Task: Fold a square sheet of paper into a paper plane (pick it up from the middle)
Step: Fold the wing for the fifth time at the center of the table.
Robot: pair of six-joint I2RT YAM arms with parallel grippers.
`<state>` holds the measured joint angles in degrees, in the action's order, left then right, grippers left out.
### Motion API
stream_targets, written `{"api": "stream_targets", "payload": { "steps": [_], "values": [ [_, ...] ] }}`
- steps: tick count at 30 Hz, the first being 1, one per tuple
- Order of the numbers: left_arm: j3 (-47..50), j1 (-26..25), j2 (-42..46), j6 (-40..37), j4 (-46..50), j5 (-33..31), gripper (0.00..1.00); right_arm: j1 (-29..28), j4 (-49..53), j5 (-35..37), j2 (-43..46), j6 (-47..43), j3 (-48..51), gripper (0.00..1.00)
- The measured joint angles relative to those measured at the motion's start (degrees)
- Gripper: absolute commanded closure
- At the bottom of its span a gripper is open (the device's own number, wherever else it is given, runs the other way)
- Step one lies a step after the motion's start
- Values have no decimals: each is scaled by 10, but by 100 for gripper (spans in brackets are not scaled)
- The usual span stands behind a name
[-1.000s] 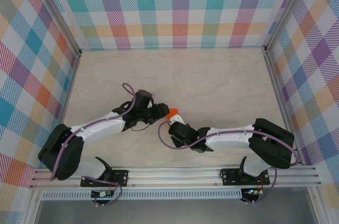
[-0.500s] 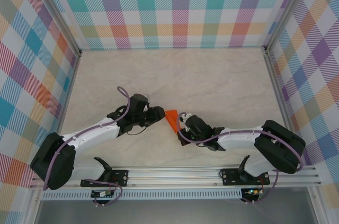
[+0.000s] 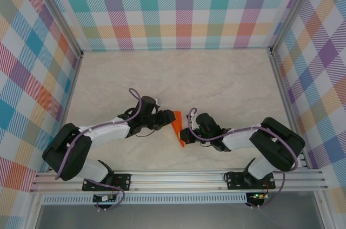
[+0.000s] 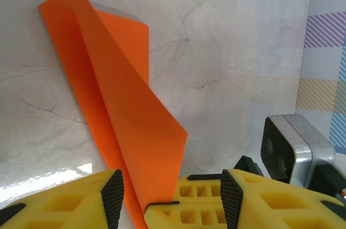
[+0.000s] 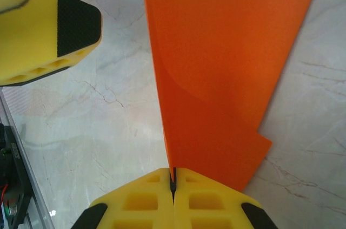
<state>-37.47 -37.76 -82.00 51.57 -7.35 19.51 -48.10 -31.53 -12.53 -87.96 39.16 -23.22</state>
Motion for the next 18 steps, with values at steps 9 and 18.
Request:
{"api": "stream_targets", "payload": {
  "steps": [9,18],
  "values": [
    [-11,-1,-3,13,26,-33,24,0,10,1,1,-3,1,93],
    [-49,-1,-5,46,86,-71,14,0,61,10,20,-40,-5,92]
  ]
}}
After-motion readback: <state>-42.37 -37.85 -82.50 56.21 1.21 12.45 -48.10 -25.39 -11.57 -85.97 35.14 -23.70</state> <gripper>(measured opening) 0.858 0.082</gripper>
